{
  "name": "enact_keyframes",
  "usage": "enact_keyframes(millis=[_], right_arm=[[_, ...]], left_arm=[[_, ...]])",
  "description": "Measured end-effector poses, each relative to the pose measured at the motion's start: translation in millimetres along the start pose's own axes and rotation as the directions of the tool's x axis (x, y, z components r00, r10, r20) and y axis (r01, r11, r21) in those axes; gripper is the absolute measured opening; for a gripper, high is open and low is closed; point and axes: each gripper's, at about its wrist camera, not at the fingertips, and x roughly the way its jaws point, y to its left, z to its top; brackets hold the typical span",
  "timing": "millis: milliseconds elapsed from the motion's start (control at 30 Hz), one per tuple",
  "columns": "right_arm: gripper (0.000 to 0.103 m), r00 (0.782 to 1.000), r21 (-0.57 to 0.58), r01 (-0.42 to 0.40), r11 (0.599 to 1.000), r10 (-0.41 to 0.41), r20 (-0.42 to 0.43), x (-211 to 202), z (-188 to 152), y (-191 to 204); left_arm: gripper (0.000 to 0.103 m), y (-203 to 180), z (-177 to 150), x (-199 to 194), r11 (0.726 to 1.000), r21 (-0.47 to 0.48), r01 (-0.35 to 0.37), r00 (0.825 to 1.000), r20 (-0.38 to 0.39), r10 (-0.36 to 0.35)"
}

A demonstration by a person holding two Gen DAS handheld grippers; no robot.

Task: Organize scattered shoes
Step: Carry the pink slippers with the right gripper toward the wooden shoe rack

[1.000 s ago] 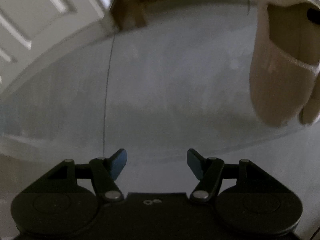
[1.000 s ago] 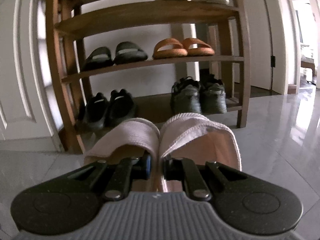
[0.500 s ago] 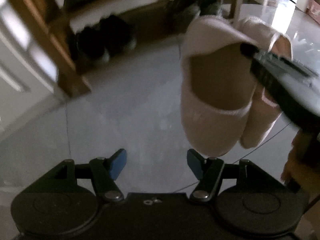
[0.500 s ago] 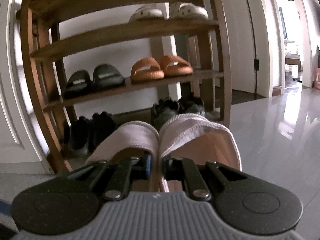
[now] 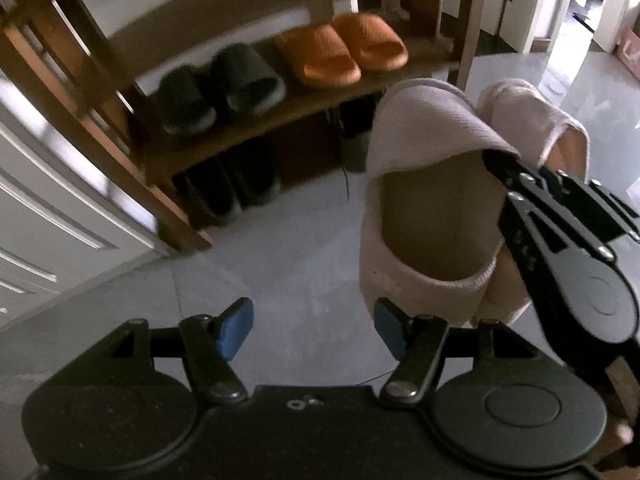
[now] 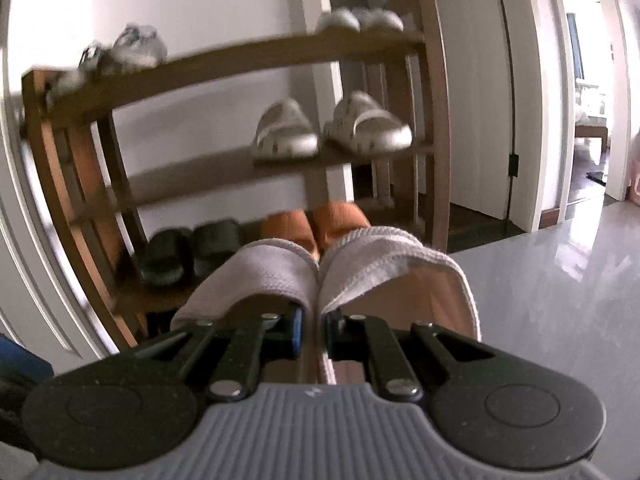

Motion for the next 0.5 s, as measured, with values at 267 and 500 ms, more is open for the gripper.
enact_keyframes(millis=[267,500], right_arm=[[0.013,0.997,-0.023,-0.044,0.999,0.042,-0.065,-22.7,133.0,-22.2],[0.013,0.991,-0.047,-0.098,0.994,0.093,-0.097,-45.6,255.3,-28.4]], left_arm=[[0.067,-15.5,76.5,-82.7,0.998,-0.051,0.021,0.998,-0.058,-0.024],[0.067,-5.8,143.5,-165.9,0.990,-0.141,0.011,0.997,-0.071,-0.022]])
